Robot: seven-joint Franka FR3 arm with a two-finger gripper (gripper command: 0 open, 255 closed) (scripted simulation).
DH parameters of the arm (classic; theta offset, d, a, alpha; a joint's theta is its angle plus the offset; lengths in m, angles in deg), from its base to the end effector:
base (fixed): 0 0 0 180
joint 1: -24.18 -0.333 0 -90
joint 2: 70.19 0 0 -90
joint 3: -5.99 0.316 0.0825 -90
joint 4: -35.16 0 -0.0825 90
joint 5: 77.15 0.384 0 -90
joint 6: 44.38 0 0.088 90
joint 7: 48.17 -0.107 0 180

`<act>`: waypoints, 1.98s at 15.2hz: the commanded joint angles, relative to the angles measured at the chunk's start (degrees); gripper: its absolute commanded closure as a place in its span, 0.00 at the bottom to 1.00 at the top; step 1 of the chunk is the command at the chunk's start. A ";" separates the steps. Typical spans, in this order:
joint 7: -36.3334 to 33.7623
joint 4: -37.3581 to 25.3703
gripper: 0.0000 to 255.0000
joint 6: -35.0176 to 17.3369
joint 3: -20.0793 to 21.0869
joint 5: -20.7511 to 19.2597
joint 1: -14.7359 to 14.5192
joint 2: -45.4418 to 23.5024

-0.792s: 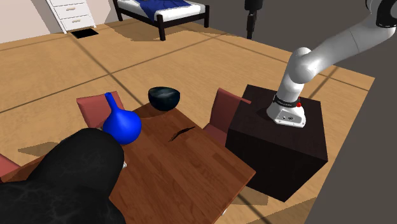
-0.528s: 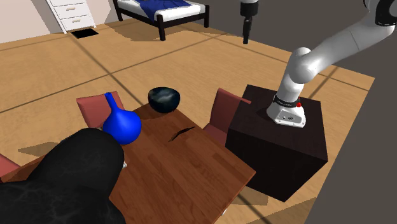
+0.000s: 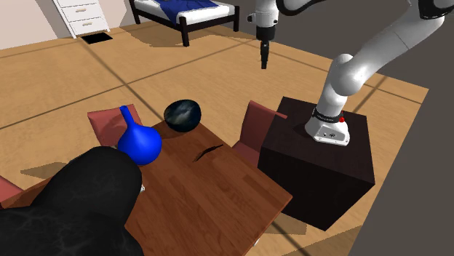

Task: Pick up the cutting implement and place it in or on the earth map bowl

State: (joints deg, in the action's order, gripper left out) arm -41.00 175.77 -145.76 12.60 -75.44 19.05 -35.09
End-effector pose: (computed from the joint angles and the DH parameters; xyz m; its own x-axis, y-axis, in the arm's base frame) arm 0.3499 0.0791 0.5011 0.9528 0.2933 -0.0788 0.2962 -0.9547 0.0279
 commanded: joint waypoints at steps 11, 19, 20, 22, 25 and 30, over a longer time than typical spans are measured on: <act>4.53 -0.37 0.00 -22.45 4.74 1.09 -4.74 -20.56; 5.74 -5.79 0.00 -34.09 8.07 -1.61 -7.38 -36.41; 5.74 -6.72 0.00 -35.30 8.41 -2.22 -7.75 -38.43; 5.66 -8.73 0.00 -37.53 8.99 -3.62 -8.57 -42.47; 5.41 -12.14 0.00 -40.41 9.54 -6.01 -10.08 -48.49; 5.06 -18.77 0.00 -44.01 9.68 -10.15 -13.34 -58.31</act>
State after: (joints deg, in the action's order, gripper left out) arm -35.74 158.31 -188.74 22.32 -84.62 6.51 -91.20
